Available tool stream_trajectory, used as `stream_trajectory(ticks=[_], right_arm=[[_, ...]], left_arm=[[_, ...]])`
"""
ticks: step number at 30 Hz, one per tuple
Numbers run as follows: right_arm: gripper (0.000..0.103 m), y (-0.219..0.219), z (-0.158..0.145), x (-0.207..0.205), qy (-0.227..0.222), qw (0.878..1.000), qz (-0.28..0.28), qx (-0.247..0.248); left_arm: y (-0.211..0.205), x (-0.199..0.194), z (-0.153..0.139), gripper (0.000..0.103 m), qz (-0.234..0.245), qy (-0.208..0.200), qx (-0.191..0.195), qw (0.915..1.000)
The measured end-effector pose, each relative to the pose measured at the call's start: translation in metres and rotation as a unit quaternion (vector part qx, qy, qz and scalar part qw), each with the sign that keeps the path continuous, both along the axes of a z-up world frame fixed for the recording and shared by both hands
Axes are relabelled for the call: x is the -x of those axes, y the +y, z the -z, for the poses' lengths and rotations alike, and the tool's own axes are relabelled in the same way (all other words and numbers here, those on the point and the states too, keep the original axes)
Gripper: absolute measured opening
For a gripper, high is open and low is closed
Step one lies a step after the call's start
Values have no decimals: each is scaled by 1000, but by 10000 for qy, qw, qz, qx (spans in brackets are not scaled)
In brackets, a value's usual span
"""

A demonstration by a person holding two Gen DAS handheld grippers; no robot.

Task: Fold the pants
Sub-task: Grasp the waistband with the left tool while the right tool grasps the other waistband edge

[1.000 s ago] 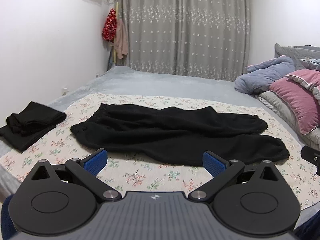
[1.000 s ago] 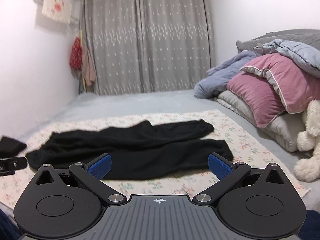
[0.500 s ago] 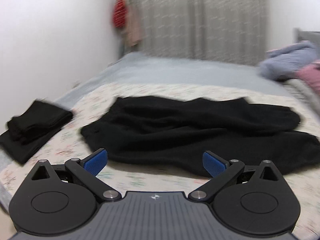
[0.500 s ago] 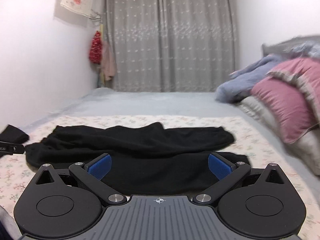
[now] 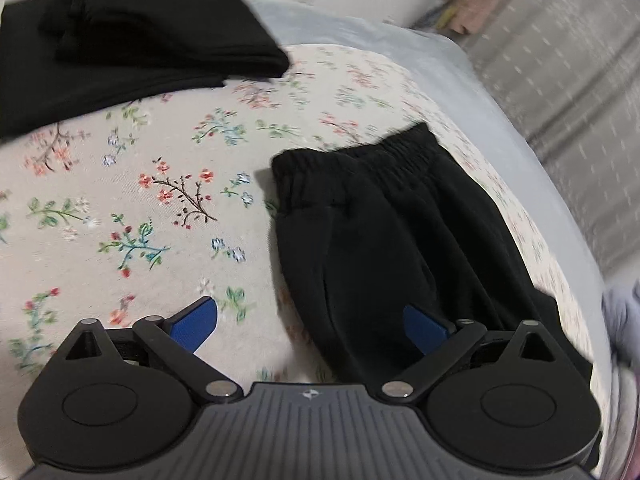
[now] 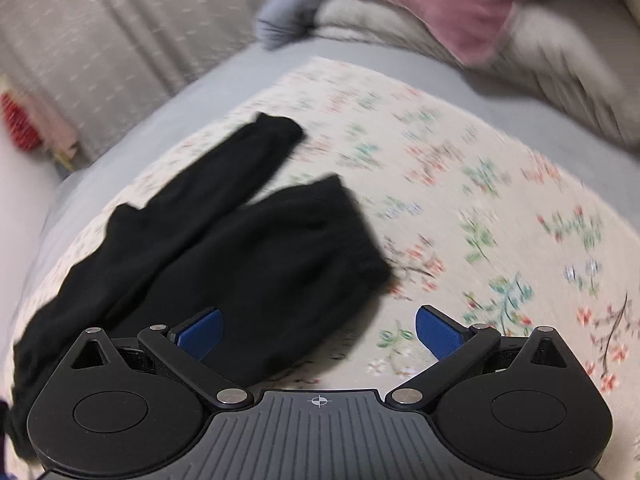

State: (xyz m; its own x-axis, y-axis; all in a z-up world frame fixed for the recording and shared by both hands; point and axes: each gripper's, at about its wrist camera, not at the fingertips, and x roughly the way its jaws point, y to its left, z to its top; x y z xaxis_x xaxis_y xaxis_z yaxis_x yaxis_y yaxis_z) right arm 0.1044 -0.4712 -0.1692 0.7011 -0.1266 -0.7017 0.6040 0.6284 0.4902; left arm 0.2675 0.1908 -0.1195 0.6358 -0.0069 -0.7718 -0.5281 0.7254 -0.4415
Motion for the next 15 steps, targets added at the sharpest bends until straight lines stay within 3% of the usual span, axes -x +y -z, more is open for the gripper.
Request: stream_trajectory(ticks=[3, 4, 5, 6, 8, 9, 10, 11, 12, 15], right_arm=[[87, -9, 9, -8, 0, 9999, 37, -138], [75, -9, 14, -12, 20, 9998, 42, -205], [61, -8, 16, -16, 21, 9996, 48, -261], [53, -6, 18, -20, 75, 9998, 68, -199], [28, -5, 18, -27, 142, 9998, 130, 29], [25, -7, 19, -31, 80, 9999, 135, 52], [18, -10, 19, -32, 14, 9999, 117, 35], [13, -11, 20, -32, -18, 9999, 109, 32], [11, -12, 19, -31, -54, 9999, 99, 57], [7, -11, 4, -24, -315, 9988, 148, 341]], left_arm=[[4, -14, 4, 94, -225, -143, 31, 9996], [2, -19, 3, 90, -241, -206, 12, 9995], [-2, -24, 3, 81, -183, -247, -43, 9995], [-3, -28, 4, 75, -76, -299, -115, 9995], [-12, -39, 6, 52, 289, -350, -331, 9984], [-17, -43, 6, 47, 386, -296, -509, 9975], [-19, -46, 8, 32, 440, -232, -688, 9964], [-20, -48, 9, 7, 457, -174, -810, 9955], [-19, -49, 10, 1, 418, -125, -879, 9952], [-6, -41, 4, 1, 232, -320, -642, 9972]])
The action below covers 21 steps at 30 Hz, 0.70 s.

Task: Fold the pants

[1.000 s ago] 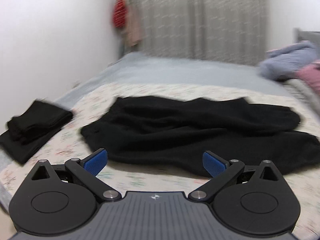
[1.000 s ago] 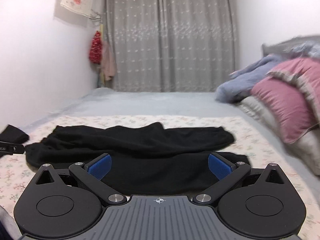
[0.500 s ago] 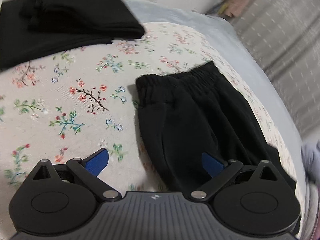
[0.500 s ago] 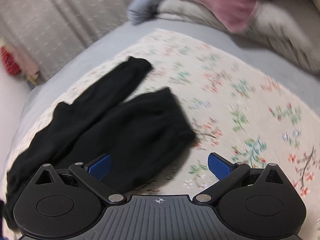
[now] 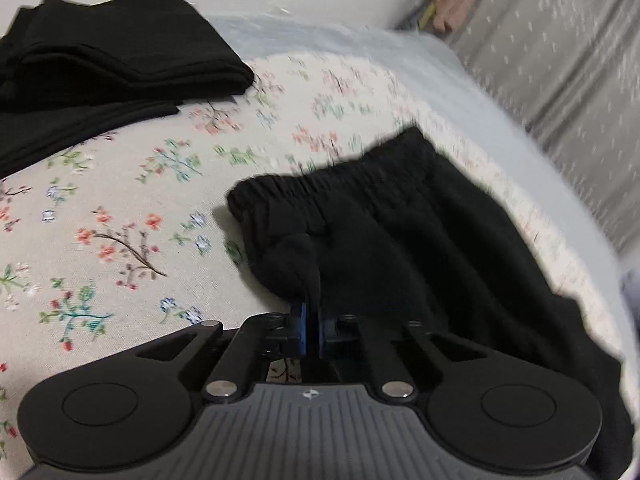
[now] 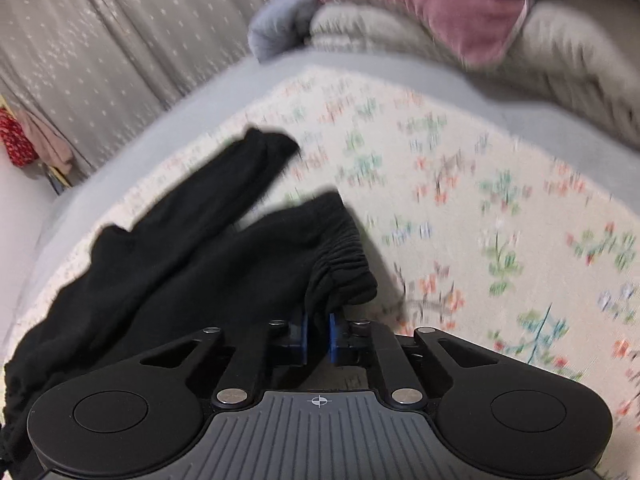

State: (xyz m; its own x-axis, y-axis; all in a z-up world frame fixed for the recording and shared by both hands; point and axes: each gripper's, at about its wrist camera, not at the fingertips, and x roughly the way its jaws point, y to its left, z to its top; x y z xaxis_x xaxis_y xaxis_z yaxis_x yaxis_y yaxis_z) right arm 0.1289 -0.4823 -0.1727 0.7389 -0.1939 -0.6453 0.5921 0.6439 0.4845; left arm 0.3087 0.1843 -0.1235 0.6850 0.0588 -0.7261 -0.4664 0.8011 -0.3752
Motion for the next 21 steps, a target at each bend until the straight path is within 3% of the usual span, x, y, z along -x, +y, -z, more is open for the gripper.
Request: stream_trajectory(ticks=[4, 10, 13, 15, 18, 21], right_arm=[[6, 7, -32, 12, -410, 9979, -32, 491], [6, 14, -65, 42, -771, 9933, 9, 860], [6, 17, -78, 71, -921, 9917, 49, 893], [6, 22, -74, 80, -720, 9926, -54, 975], [7, 20, -41, 69, 173, 9963, -332, 779], [17, 10, -20, 54, 775, 9947, -546, 396]], left_arm=[[4, 22, -29, 0, 31, -582, -68, 9983], [15, 53, -35, 0, -165, -445, 232, 9986], [17, 72, -40, 0, -291, -465, 73, 9985], [21, 74, -33, 1, -338, -253, -39, 9991], [18, 60, -8, 2, -305, 451, -83, 9985], [24, 55, 2, 23, -460, 903, 76, 9948]])
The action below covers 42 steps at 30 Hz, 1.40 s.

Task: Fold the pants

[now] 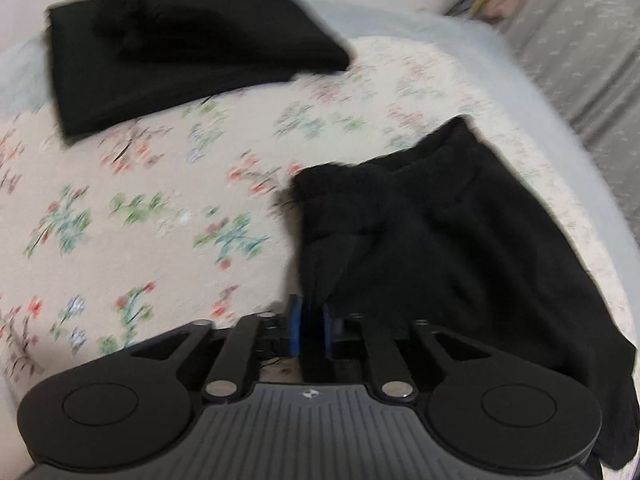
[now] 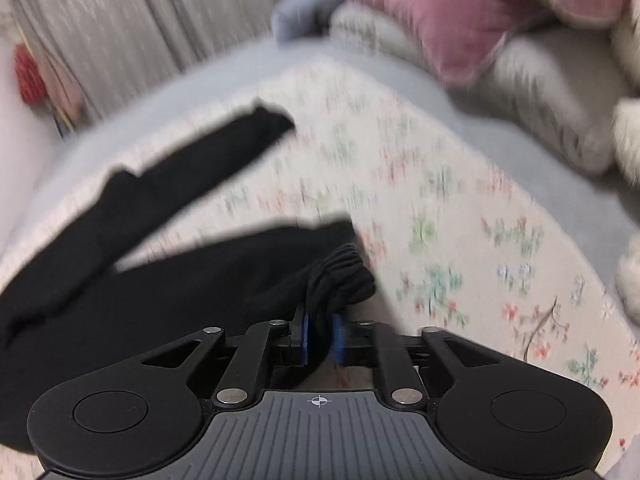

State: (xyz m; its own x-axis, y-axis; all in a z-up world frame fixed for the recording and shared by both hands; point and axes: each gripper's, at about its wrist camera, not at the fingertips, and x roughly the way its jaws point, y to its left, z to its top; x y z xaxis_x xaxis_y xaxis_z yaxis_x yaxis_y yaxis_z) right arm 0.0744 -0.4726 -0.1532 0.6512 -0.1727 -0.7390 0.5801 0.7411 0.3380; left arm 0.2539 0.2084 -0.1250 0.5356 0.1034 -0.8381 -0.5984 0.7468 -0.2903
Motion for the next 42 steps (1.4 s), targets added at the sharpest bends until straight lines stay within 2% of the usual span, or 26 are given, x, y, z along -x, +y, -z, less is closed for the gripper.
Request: stream_trajectory(ticks=[1, 2, 3, 4, 5, 7, 10, 12, 14, 17, 19, 20, 22, 27, 30, 31, 32, 33, 34, 35, 38, 41, 42], right_arm=[[26, -1, -5, 0, -14, 9999, 30, 155], [45, -2, -11, 1, -95, 9994, 78, 319], [59, -4, -19, 3, -181, 9981, 196, 555], [83, -6, -27, 3, -245, 9959, 322, 812], [84, -11, -36, -1, -290, 9927, 387, 1102], [84, -22, -48, -17, -333, 9895, 377, 1354], [83, -42, -57, -59, -551, 9876, 30, 1469], [83, -58, -51, -98, -549, 9875, -312, 1446], [83, -76, -37, -137, -389, 9897, -477, 1293], [83, -88, -15, -183, -252, 9917, -548, 1136], [83, -90, -9, -204, -344, 9913, -667, 1078], [83, -93, -7, -218, -392, 9904, -761, 1084], [83, -96, -6, -247, -427, 9879, -895, 1190], [83, -103, 1, -322, -319, 9801, -1286, 1476], [79, -107, 17, -354, -63, 9780, -1438, 1510], [60, -106, 23, -363, -15, 9776, -1528, 1445], [41, -103, 30, -371, 0, 9764, -1680, 1360], [38, -99, 34, -374, -33, 9752, -1745, 1359], [23, -94, 36, -376, -55, 9732, -1811, 1415], [22, -90, 36, -377, -84, 9707, -1900, 1466], [20, -82, 23, -366, -139, 9667, -1647, 1955], [19, -87, -9, -341, -461, 9648, -1015, 2380], [19, -91, -18, -336, -555, 9653, -905, 2384]], left_arm=[[5, 2, -3, 35, -89, -29, 23, 10000], [10, 5, -9, 40, -180, -101, 32, 9998], [14, 8, -15, 42, -256, -217, 28, 9994], [18, 10, -21, 43, -339, -349, 2, 9988], [20, 11, -27, 43, -478, -443, -116, 9978], [17, 3, -43, 46, -609, -553, -626, 9946], [12, -29, -60, 53, -409, -710, -836, 9931], [6, -51, -66, 65, -131, -857, -785, 9931], [-5, -87, -64, 88, 398, -1022, -732, 9913], [-30, -145, -52, 90, 1179, -825, -936, 9852], [-38, -176, -46, 93, 1330, -889, -1220, 9795], [-40, -192, -42, 97, 1367, -891, -1276, 9783], [-40, -230, -29, 98, 1495, -811, -1206, 9780], [-61, -280, 2, 99, 1694, -463, -1253, 9765], [-72, -300, 18, 95, 1671, -263, -1728, 9703], [-75, -305, 24, 81, 1653, -131, -1893, 9678], [-77, -306, 30, 77, 1627, -47, -1997, 9662], [-77, -305, 32, 70, 1616, -145, -2109, 9640], [-82, -305, 33, 55, 1712, -264, -2186, 9603], [-82, -306, 30, 50, 1773, -309, -2212, 9585], [-85, -303, 22, 45, 1667, -457, -2365, 9561], [-85, -292, 2, 45, 1495, -978, -2414, 9538], [-85, -290, -5, 45, 1443, -1096, -2388, 9540]])
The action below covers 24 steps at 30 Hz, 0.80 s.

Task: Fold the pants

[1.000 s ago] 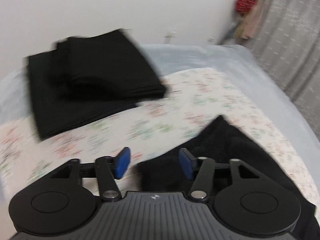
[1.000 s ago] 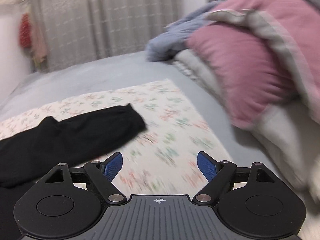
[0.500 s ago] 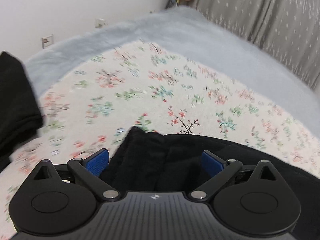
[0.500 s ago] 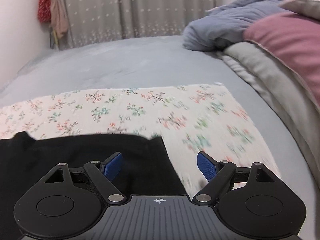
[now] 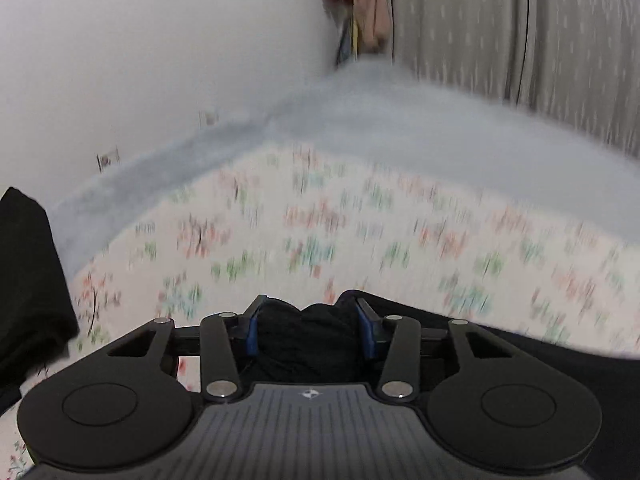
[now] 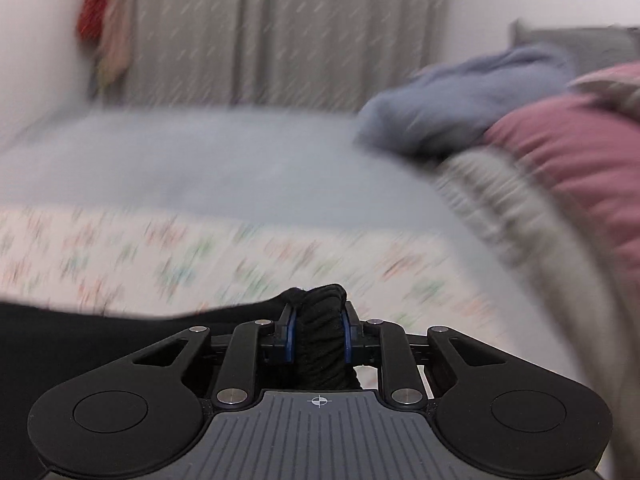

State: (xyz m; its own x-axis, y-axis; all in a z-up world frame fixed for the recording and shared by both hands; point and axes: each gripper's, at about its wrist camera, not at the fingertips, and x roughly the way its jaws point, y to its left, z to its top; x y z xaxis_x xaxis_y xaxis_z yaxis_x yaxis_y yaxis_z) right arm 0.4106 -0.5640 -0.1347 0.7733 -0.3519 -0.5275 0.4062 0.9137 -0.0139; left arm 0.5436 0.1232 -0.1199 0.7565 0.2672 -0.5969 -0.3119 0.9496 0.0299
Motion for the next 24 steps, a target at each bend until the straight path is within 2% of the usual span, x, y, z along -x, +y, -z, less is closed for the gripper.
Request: stream_trajectory(ticks=[3, 5, 7, 12, 15, 16, 18, 19, 21, 22, 24], right_arm=[[19, -6, -19, 4, -74, 9996, 262, 116], [19, -4, -19, -5, -11, 9983, 495, 293], [20, -7, -11, -14, 34, 9968, 750, 263], [21, 5, 39, -52, 388, 9934, 954, 512], [26, 15, 71, -70, 819, 9904, 914, 631], [30, 18, 76, -71, 859, 9897, 946, 641], [51, 15, 71, -63, 743, 9894, 1123, 537], [67, 11, 65, -57, 722, 9894, 1197, 401], [70, 9, 45, -36, 504, 9900, 1248, 428], [72, 8, 32, -24, 395, 9905, 1211, 512], [77, 11, 7, 3, 266, 9920, 1085, 593]], left_arm=[[-9, -6, -7, 45, -62, -252, -51, 9997], [-22, -11, -7, 45, -20, -483, -273, 9985], [-31, -18, -5, 46, 3, -566, -431, 9975], [-40, -46, 23, 48, -84, -226, -920, 9955], [-37, -54, 37, 58, 82, 93, -1099, 9939], [-34, -53, 37, 64, 108, 136, -1186, 9928], [-24, -39, 28, 73, 96, -62, -1023, 9947], [-13, -31, 19, 77, 135, -231, -744, 9969], [3, -13, 1, 85, 65, -418, -305, 9986], [14, -2, -8, 89, -120, -446, -128, 9989], [33, 22, -22, 90, -347, -514, 169, 9979]])
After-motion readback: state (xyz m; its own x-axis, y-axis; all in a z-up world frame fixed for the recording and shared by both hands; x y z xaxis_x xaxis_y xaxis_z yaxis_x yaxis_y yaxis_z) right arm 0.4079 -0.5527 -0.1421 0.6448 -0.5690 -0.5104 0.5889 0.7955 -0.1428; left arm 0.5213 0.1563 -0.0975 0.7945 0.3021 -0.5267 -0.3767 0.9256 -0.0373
